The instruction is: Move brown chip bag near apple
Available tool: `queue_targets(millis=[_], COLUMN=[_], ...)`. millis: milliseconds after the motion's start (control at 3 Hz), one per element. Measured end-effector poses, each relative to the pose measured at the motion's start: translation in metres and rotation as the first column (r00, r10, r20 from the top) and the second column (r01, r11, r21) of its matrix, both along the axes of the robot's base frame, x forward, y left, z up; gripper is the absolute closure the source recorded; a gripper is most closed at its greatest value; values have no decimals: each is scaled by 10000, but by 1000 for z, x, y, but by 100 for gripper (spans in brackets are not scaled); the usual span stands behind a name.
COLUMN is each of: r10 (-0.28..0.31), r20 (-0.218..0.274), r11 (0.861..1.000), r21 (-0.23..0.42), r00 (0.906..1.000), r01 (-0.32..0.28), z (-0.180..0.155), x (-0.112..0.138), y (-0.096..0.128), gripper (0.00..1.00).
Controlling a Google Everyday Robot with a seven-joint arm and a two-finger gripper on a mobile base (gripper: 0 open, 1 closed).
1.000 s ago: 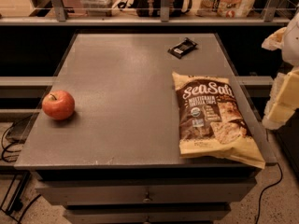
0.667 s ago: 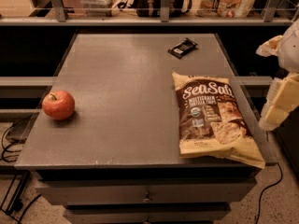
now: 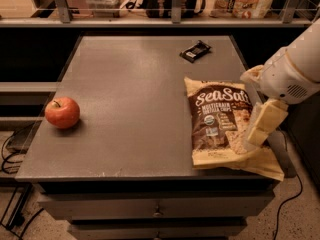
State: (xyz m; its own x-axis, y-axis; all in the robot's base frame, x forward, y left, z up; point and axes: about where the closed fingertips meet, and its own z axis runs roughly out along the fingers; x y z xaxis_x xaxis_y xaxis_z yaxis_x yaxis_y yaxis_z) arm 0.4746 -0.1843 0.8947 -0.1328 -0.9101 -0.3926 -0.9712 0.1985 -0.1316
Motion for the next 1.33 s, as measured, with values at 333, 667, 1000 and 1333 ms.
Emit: queue_targets(millis=[333, 667, 1000, 1333], r10=[32, -345, -484, -500], r20=[-220, -173, -317, -332], r11=[9995, 9982, 9954, 9928], r21=[324, 490, 808, 1073], r00=[9998, 9993, 9983, 9982], r01=[-25, 353, 509, 533], z=[-29, -39, -43, -38], x=[10, 19, 19, 18], y=[19, 16, 13, 17], gripper=[0, 17, 40, 64])
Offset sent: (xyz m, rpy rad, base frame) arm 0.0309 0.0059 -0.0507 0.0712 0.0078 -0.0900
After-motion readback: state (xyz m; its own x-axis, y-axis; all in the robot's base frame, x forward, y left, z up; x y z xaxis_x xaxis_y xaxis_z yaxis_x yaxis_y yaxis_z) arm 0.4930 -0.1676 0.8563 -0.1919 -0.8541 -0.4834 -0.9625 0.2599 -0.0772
